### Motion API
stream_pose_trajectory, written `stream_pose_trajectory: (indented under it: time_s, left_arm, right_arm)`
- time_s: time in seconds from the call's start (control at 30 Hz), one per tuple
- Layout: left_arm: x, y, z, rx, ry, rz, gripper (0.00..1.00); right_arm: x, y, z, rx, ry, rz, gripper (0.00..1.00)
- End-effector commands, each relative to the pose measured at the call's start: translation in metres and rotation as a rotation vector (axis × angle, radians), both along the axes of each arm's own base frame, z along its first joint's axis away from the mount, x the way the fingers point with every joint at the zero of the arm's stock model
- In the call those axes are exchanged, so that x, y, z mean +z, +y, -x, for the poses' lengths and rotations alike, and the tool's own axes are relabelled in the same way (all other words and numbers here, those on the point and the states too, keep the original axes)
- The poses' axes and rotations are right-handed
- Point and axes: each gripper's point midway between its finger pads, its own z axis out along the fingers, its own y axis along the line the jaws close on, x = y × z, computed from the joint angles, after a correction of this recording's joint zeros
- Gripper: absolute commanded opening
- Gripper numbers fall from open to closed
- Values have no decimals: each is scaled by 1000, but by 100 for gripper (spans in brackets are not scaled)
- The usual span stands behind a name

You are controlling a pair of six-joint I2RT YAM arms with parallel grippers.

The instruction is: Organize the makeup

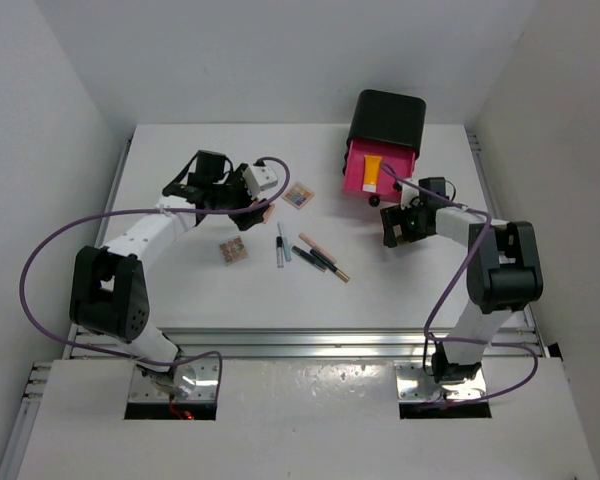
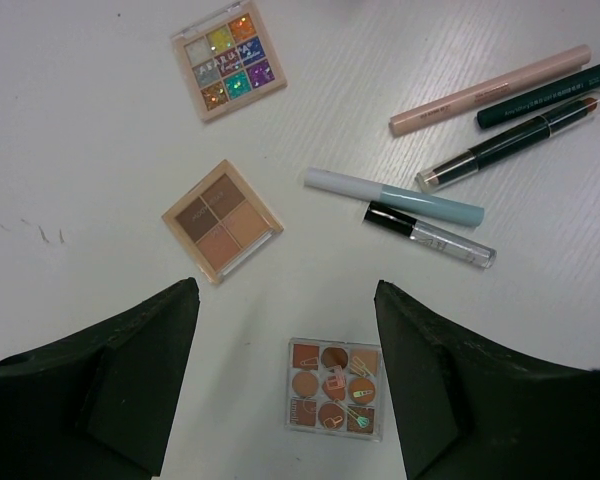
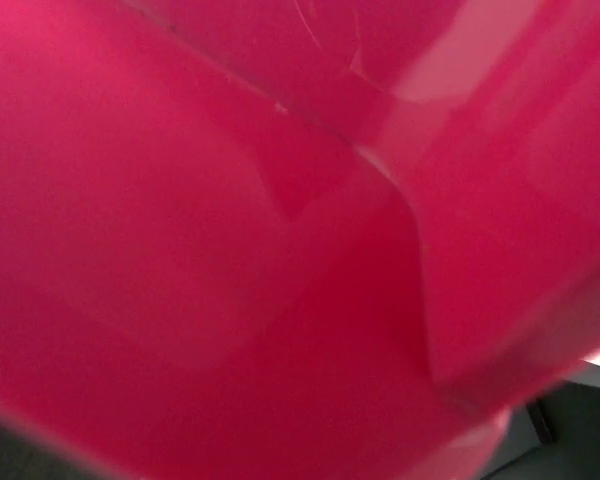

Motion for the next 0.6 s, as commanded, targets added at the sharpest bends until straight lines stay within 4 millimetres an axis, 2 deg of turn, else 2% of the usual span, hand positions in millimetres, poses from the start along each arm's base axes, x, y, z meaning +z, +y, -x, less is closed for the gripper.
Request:
stream_pose_trajectory:
  time_s: [0.0, 0.13, 0.27, 0.37, 0.4, 0.47, 0.57]
  left_arm:
    - [20, 2, -2, -5, -64, 18, 77]
    - [20, 2, -2, -10, -70, 13, 78]
    - [20, 2, -2, -10, -70, 13, 78]
    - [20, 2, -2, -10, -70, 13, 78]
    - [24, 2, -2, -10, -79, 15, 78]
    - [24, 2, -2, -10, -79, 16, 78]
    - [20, 3, 0, -10, -70, 13, 78]
  right_arm:
    - [6, -5, -16, -10, -28, 22, 95]
    - [1, -11, -17, -37, -17, 50, 94]
    - [-4, -14, -16, -65, -6, 56, 86]
    - [-6, -14, -12, -76, 5, 57, 78]
    - [-7, -14, -7, -78, 13, 58, 71]
    - [-3, -11, -11, -71, -15, 59, 67]
    - [-3, -9, -5, -72, -19, 58, 60]
